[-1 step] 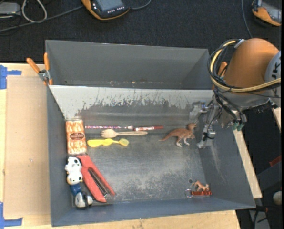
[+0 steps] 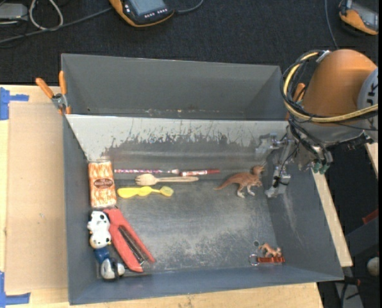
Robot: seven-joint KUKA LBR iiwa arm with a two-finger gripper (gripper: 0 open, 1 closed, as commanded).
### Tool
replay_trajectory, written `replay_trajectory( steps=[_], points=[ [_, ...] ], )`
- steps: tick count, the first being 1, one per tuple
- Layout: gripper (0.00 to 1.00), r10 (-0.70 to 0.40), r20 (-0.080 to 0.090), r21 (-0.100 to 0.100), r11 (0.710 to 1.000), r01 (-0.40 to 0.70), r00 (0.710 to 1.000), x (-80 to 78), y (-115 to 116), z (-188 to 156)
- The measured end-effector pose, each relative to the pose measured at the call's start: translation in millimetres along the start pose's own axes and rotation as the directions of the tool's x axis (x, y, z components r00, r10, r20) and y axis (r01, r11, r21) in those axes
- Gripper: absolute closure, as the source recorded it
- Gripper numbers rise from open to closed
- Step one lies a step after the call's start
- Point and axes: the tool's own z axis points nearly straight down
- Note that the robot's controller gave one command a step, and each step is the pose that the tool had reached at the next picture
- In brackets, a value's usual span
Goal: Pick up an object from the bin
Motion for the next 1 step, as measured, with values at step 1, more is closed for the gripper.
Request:
replay_trajectory(
  steps=[1],
  points=[
    [0.00, 0.059, 0.003, -0.001, 0.998, -0.059, 0.998, 2.5, 18.8, 68.5]
  ],
)
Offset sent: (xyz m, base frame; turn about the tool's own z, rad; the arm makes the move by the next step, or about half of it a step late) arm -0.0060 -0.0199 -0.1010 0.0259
